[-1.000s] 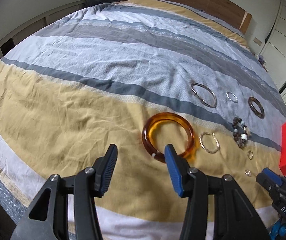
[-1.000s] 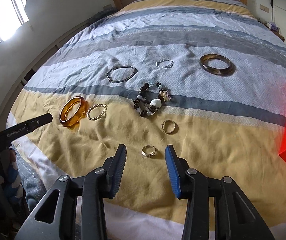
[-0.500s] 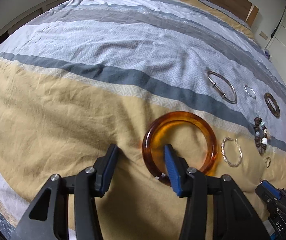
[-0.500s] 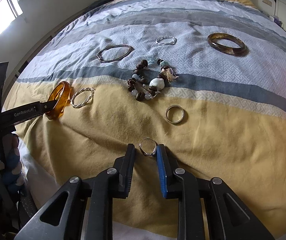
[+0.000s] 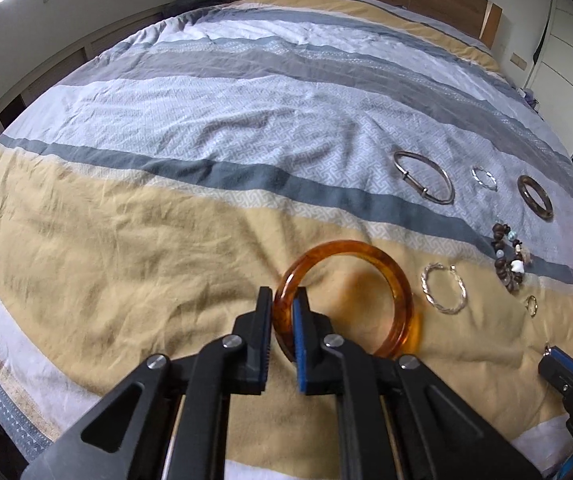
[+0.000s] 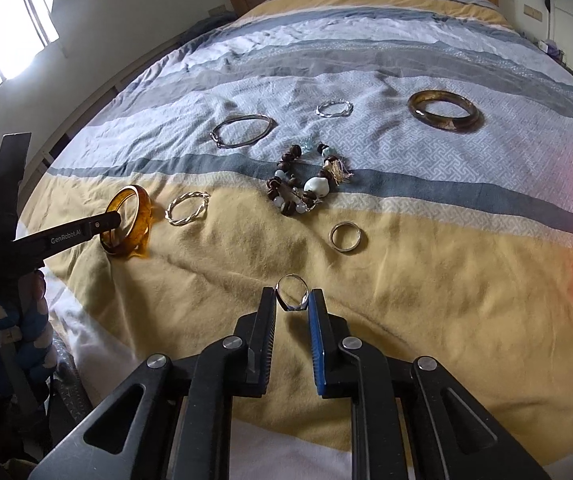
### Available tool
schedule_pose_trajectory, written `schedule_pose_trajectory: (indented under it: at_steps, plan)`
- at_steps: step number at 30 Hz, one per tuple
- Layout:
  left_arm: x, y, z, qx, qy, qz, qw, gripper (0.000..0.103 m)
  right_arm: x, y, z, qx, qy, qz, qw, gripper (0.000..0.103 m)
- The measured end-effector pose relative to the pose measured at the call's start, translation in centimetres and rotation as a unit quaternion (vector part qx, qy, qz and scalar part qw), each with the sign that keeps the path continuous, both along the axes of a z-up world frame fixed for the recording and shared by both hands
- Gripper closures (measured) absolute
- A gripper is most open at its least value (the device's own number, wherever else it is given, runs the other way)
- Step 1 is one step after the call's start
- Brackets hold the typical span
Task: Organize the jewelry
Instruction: 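Carry the ring into the red box and open the right gripper while the left carries the bangle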
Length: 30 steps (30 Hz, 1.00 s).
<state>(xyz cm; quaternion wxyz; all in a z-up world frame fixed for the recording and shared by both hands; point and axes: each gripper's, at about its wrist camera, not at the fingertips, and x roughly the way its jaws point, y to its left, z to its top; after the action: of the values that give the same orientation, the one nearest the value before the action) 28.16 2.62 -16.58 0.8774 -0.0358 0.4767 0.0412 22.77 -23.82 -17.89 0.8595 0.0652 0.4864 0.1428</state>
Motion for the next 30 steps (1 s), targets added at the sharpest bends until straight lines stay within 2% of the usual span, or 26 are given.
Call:
schedule_pose_trajectory:
  at_steps: [9,15,23,30]
  plan:
    - [-4.7,-1.5,5.2,-0.006,-0.041,-0.017,0.999,0.094,-5.3,-2.0,4.8,-0.002,-0.039,-0.017,0.999,0.087]
    - [-7.9,-5.2,9.1,-0.023,-0.068,-0.06,0.9956,0.094,-10.1,-5.6,8.0,-0.007,-0.069,-0.053,0.996,0.087]
    - [-11.1,-13.6,13.6,-0.052,-0.089,-0.153,0.9829,0.094,-15.8,-11.9,13.2,-0.032,-0.116,-0.111,0.987,0.087]
    - [-12.5,-20.4,15.8,-0.061,-0.097,-0.214,0.9701,0.094,-18.8,-18.1,16.7,-0.058,-0.141,-0.164,0.975,0.087]
